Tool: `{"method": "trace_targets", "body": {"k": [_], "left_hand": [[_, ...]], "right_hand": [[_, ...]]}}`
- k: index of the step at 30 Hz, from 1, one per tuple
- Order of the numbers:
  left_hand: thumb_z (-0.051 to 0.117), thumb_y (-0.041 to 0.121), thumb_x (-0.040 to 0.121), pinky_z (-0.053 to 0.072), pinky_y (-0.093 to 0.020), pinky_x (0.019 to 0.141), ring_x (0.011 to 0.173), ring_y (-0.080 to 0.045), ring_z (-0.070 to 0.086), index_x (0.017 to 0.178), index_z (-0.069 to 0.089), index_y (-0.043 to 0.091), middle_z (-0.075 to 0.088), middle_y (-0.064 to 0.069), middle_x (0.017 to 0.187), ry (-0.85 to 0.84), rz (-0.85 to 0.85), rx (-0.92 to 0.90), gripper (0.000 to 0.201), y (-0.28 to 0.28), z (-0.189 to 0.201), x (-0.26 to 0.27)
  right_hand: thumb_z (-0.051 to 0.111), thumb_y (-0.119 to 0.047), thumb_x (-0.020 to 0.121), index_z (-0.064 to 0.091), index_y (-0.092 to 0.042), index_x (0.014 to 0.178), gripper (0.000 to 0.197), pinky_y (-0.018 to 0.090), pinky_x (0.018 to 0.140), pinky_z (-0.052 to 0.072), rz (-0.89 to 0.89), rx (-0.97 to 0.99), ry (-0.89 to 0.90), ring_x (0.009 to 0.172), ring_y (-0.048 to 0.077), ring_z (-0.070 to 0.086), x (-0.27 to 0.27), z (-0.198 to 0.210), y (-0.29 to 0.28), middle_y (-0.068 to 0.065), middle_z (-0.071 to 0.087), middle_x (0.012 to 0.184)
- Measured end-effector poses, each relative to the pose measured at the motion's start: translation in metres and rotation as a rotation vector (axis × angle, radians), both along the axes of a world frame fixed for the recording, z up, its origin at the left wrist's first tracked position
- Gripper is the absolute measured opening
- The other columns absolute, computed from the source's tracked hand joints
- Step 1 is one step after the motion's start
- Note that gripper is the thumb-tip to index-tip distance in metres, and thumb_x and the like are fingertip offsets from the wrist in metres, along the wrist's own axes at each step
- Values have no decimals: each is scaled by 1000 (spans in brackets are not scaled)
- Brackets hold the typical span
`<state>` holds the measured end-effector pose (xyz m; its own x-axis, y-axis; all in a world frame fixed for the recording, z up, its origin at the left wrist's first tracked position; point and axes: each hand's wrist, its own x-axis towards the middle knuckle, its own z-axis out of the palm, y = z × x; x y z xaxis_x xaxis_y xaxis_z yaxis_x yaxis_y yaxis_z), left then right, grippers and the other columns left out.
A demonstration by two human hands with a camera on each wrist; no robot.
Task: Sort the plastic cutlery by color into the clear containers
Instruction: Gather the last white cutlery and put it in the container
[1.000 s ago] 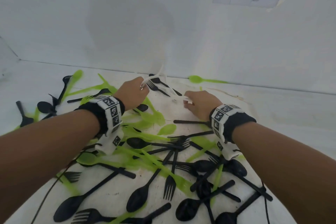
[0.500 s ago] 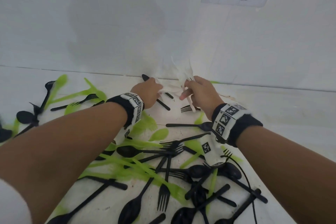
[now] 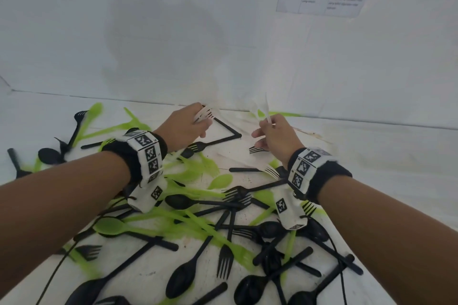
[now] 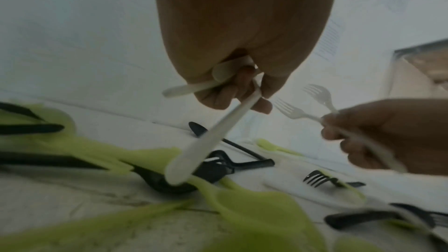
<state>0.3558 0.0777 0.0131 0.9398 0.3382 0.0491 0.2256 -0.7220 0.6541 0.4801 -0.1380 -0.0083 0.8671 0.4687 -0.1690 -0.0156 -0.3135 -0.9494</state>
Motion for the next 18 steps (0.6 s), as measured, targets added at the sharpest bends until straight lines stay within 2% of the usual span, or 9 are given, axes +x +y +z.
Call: {"method": "trace_targets", "body": {"k": [3, 4, 7, 9, 10, 12, 14, 15, 18], "left_hand": [[50, 34, 105, 46, -32, 67, 65, -10, 56, 91, 53, 23, 72, 5, 76, 4, 23, -138, 18, -8, 3, -6], [51, 33, 104, 46, -32, 68, 66, -13, 55, 88, 53, 20, 67, 5, 73, -9, 36, -180, 21, -10, 3, -6], [54, 27, 101, 40, -30, 65, 69, -14, 47, 91, 52, 18, 53, 2, 80, 30, 56, -260, 14, -19, 6, -10], [51, 19, 98, 37, -30, 63, 70, -16, 43, 104, 52, 14, 50, 0, 84, 108, 39, -291, 8, -23, 5, -13], [49, 16, 98, 36, -29, 60, 69, -16, 42, 108, 50, 13, 49, -1, 84, 132, 5, -284, 11, -26, 4, -15], [45, 15, 102, 36, -27, 60, 71, -17, 44, 108, 46, 14, 51, 0, 82, 165, -113, -140, 6, -30, 1, -19], [39, 22, 107, 40, -35, 72, 83, -23, 50, 112, 45, 22, 55, -1, 87, 189, -225, 167, 8, -35, -3, -21], [36, 26, 109, 41, -38, 78, 88, -23, 51, 120, 45, 25, 56, 0, 91, 178, -273, 270, 14, -37, -6, -22], [35, 31, 110, 44, -38, 87, 97, -14, 58, 142, 44, 26, 62, 10, 109, 98, -391, 292, 33, -45, -9, -22]], "right_hand": [[40, -10, 104, 41, -15, 123, 20, 40, 83, 61, 19, -49, 0, 69, 20, 71, 0, -3, -3, 5, 72, 98], [39, -8, 102, 40, -17, 126, 25, 39, 81, 60, 21, -72, 11, 70, 21, 70, 1, -4, -3, 5, 71, 98], [39, -14, 98, 53, -12, 118, 24, 31, 59, 44, 23, -159, 29, 65, 19, 55, 3, -3, -3, 4, 62, 86], [41, -20, 96, 57, -11, 103, 19, 31, 53, 34, -16, -167, 45, 60, 18, 45, 3, -3, -5, 4, 52, 79], [42, -20, 96, 55, -12, 98, 16, 30, 51, 35, -35, -146, 64, 58, 19, 45, 3, -3, -6, 5, 50, 78], [40, -18, 100, 51, -10, 99, 13, 30, 51, 44, -43, -120, 89, 60, 21, 52, 3, -3, -9, 9, 53, 84], [38, -16, 104, 48, -5, 107, 15, 37, 61, 51, -16, -179, 15, 70, 24, 56, 7, -6, -13, 15, 59, 97], [38, -17, 105, 48, -2, 111, 18, 39, 64, 50, -9, -263, -76, 74, 24, 54, 11, -8, -16, 16, 60, 100], [42, -23, 102, 52, -7, 112, 21, 34, 68, 39, 52, -538, -282, 82, 25, 51, 24, -8, -25, 8, 58, 97]]}}
